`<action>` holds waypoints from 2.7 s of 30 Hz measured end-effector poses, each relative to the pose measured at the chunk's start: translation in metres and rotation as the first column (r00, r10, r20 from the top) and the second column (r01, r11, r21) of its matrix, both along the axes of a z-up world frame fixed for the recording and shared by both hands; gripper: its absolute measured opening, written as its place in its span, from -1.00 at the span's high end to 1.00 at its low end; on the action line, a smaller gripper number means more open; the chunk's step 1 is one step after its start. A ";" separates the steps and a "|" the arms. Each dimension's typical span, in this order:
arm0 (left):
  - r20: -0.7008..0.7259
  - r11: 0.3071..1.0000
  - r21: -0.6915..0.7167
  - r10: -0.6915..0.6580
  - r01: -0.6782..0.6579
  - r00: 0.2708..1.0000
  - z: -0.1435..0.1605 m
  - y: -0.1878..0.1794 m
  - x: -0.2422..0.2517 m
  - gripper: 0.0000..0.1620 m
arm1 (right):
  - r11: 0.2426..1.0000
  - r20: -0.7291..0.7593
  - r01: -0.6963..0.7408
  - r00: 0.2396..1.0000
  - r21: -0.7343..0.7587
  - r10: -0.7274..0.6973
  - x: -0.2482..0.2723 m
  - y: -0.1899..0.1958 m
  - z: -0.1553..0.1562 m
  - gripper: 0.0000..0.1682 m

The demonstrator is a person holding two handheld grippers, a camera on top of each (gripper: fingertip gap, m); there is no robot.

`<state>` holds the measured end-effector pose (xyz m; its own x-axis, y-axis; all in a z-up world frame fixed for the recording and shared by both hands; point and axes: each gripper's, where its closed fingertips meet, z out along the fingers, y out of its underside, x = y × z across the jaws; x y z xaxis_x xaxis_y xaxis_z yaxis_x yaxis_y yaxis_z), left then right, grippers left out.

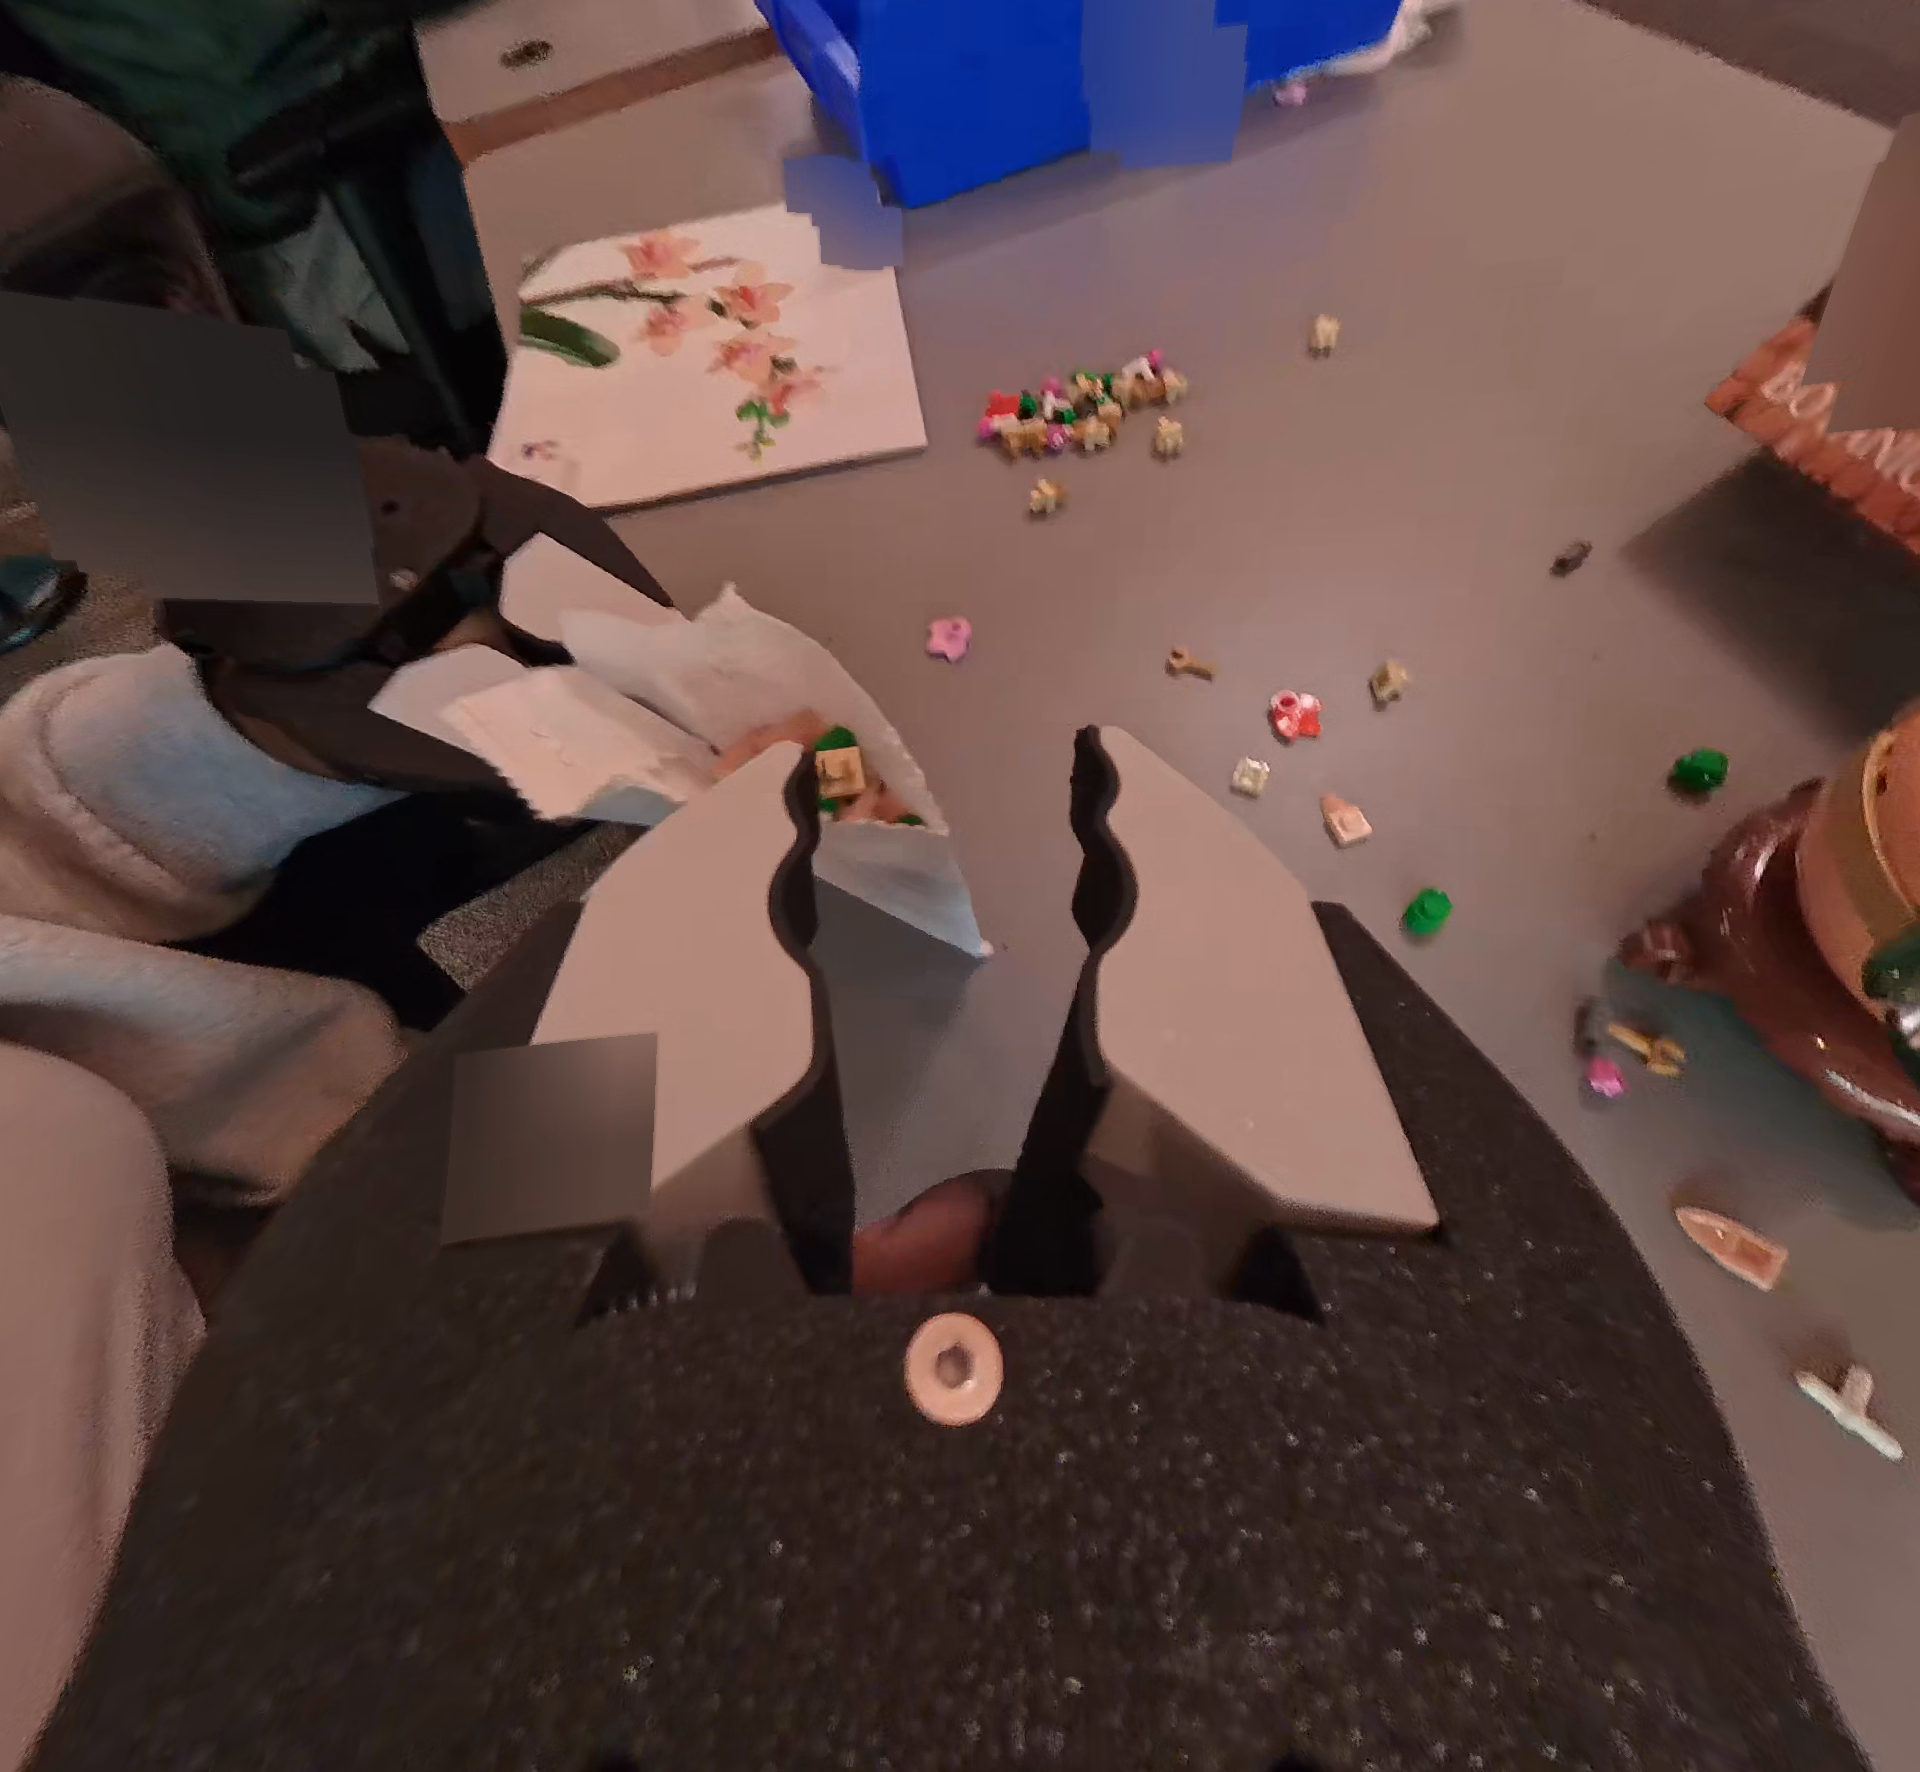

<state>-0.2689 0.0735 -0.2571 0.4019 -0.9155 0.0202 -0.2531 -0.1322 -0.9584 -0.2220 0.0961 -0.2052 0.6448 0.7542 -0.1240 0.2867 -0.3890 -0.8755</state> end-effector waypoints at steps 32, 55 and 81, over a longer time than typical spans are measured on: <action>0.007 1.000 -0.002 -0.002 0.002 1.000 0.000 0.000 0.000 1.00 | 0.963 0.269 0.249 0.939 -0.106 -0.214 0.176 0.006 -0.081 0.96; 0.006 1.000 0.001 -0.006 0.006 1.000 0.000 -0.001 0.000 0.99 | 0.991 0.052 -0.091 0.995 0.101 0.087 -0.012 -0.005 0.007 0.73; 0.005 1.000 0.001 0.001 -0.001 1.000 0.000 0.000 0.001 1.00 | 0.950 0.247 0.276 0.940 -0.145 -0.236 0.189 -0.026 -0.080 0.75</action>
